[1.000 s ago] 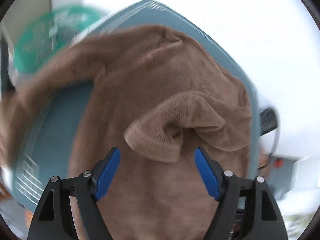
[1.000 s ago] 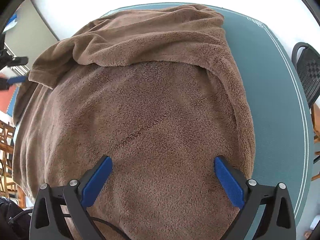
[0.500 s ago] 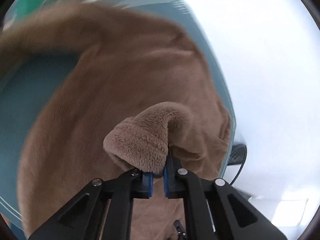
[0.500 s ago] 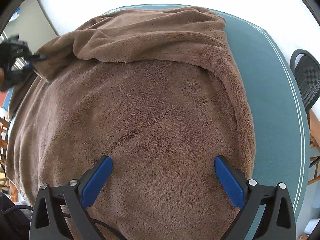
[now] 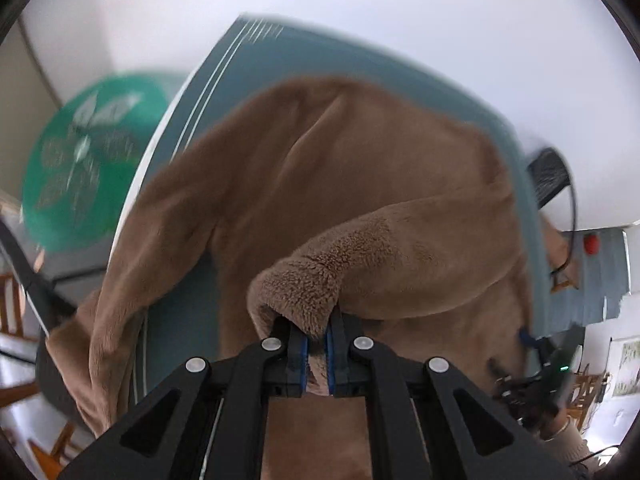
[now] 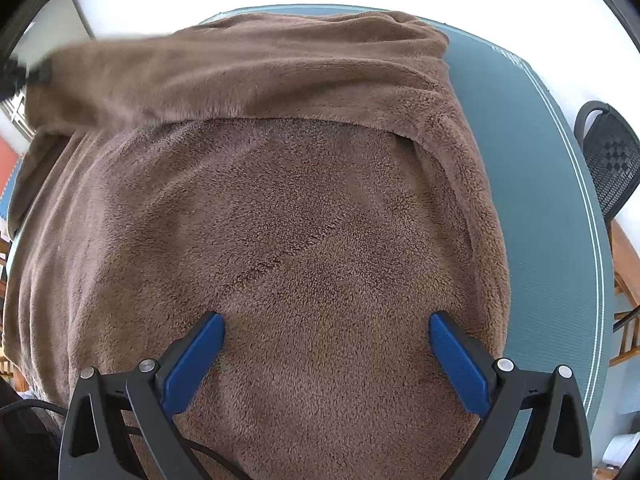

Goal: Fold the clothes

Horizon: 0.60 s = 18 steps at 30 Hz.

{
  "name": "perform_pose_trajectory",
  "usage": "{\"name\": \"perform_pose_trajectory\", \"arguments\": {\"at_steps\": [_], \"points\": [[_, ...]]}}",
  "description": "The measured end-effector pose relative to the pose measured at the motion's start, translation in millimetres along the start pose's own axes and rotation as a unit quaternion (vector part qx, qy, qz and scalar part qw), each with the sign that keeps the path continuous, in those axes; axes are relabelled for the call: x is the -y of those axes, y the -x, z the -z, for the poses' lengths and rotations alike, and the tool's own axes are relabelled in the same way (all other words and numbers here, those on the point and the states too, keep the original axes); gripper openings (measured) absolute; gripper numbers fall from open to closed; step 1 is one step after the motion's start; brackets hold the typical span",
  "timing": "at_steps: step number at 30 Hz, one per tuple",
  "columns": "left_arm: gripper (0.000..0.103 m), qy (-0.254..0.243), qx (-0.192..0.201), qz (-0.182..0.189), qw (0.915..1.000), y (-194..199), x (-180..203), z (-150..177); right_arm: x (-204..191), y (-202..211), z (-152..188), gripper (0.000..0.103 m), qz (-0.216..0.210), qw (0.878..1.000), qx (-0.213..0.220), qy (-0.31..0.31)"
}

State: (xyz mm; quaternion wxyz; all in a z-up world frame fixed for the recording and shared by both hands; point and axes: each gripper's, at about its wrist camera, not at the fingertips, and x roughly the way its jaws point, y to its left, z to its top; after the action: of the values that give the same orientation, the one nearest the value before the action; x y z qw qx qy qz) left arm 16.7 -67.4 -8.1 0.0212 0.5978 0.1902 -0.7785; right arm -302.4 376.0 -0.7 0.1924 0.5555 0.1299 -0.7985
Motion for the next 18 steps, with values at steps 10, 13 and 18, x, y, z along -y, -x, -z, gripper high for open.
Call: {"name": "perform_pose_trajectory", "arguments": {"at_steps": [10, 13, 18], "points": [[0.008, 0.091, -0.007, 0.038, 0.9951, -29.3, -36.7, -11.0, -4.6, -16.8, -22.1, 0.103, 0.008, 1.0, -0.025, -0.012], [0.008, 0.081, -0.003, 0.033, 0.9962, -31.3, -33.9, -16.2, 2.1, -18.3, -34.6, 0.103, 0.0, 0.998, -0.044, -0.037], [0.008, 0.046, 0.003, 0.025, 0.9986, -29.5, -19.4, -20.3, 33.2, -1.9, -76.8, 0.103, -0.004, 0.995, -0.012, -0.104]]}}
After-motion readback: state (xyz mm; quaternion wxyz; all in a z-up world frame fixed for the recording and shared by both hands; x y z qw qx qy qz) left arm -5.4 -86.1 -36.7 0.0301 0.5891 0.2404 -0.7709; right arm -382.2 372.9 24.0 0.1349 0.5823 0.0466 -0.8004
